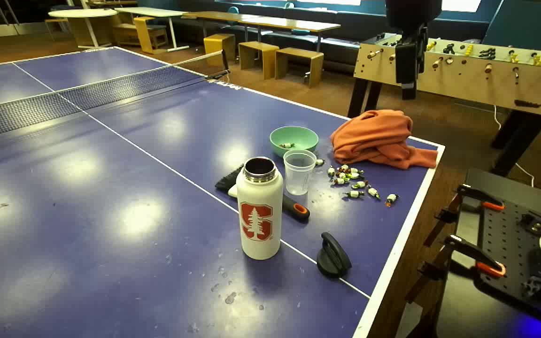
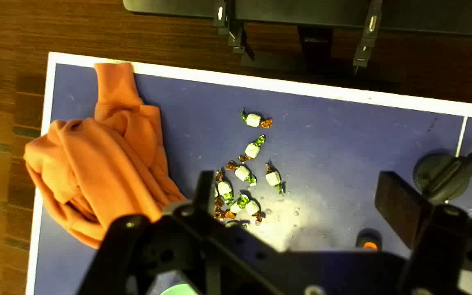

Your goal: Pick a candy from the table and put it in the bowl

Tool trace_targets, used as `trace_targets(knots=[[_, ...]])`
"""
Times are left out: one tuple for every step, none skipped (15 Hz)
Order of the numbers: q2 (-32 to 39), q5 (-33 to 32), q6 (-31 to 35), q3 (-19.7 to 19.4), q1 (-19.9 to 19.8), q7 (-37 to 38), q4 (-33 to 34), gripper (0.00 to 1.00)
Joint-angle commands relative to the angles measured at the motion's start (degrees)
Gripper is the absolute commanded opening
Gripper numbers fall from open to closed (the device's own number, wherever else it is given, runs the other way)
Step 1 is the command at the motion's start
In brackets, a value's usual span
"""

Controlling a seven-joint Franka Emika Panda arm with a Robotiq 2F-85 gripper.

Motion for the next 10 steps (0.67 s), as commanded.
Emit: trace_targets(knots=[[0.1,-0.1,-0.1,-0.8,0.8,0.1,0.1,1.00],[0.1,-0.1,-0.1,-0.8,0.8,0.1,0.1,1.00],[0.1,-0.1,-0.1,-0.8,0.8,0.1,0.1,1.00],[0.1,-0.1,-0.1,-0.8,0.8,0.1,0.1,1.00],[0.1,-0.1,-0.1,-0.8,0.8,0.1,0.1,1.00],[-0.2,-0.2,0.3,-1.0,0.8,-0.7,-0.5,1.00],[-0.7,0.0,1.3,-1.3,0.8,-1.8,-1.3,1.00],[-0.9,0.4,2.1,-1.8,0.9,-3.5,-2.0,1.00],[-1.0,1.0,3.6,-2.5,0.8,-5.6,-3.0,1.00],[-0.8,1.3,4.7,-3.3,0.6,-7.8,-3.7,1.00]])
